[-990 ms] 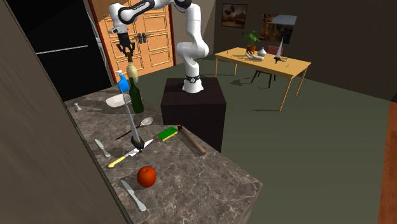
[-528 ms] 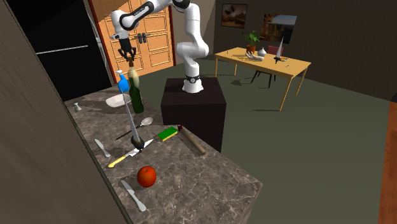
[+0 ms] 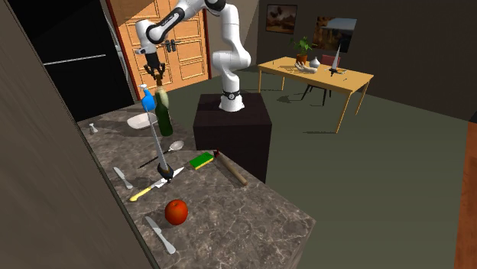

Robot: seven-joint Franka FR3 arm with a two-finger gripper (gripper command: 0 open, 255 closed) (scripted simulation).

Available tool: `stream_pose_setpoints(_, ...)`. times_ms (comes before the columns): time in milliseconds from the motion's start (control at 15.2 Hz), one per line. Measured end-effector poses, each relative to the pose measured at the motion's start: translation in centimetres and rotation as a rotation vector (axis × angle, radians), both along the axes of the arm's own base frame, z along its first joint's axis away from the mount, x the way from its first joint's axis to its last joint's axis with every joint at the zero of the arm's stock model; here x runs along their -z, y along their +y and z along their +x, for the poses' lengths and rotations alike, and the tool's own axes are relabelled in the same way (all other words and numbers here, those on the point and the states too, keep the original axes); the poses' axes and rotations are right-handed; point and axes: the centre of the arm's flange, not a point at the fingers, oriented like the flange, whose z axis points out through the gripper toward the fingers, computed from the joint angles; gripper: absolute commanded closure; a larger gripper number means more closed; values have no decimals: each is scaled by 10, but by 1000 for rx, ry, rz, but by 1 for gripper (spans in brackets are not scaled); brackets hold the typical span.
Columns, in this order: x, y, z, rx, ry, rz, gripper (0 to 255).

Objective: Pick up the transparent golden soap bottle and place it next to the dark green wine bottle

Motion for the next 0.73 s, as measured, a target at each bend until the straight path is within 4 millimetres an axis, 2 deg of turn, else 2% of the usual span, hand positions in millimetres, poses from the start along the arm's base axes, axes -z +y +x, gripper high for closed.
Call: stream_pose_setpoints(726,59,0,1,0,0,0,255)
